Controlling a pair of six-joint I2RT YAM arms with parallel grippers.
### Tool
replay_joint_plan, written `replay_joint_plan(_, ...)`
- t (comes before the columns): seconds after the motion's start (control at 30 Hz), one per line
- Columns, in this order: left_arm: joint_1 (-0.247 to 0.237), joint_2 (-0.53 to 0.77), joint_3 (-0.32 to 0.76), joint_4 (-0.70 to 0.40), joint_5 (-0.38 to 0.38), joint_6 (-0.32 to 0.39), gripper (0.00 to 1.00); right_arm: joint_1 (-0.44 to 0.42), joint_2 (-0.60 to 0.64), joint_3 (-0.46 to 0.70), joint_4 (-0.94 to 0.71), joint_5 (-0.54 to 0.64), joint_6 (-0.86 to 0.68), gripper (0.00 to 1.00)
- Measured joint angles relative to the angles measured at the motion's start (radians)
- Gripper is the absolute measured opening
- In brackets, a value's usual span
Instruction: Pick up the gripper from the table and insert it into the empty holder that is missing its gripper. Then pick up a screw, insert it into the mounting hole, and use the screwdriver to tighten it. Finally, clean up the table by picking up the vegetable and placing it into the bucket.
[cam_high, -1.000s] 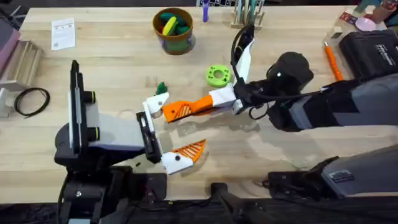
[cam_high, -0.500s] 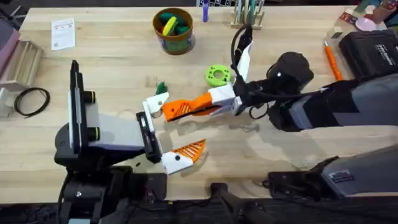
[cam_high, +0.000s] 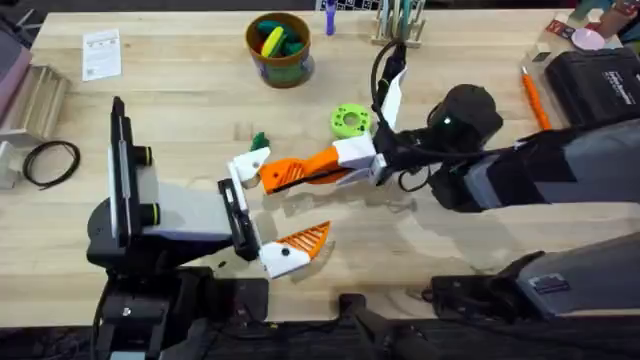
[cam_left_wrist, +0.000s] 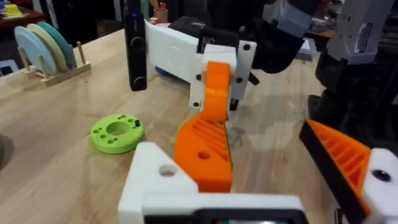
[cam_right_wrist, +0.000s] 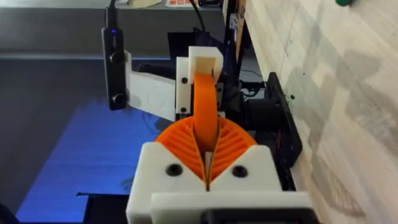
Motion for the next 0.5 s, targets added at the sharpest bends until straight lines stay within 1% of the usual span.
replay_joint_plan(0.33,0.003,0.000,0.000,0.001,-0.012,0.000,0.986,0.017,0.000,0.000,0.000,0.047,0.000,0.008)
replay_joint_plan(0.5,0.003,0.000,0.000,0.001,-0.012,-0.002,0.986,0.019,0.023,0.000,0.011,0.064,0.000,0.008)
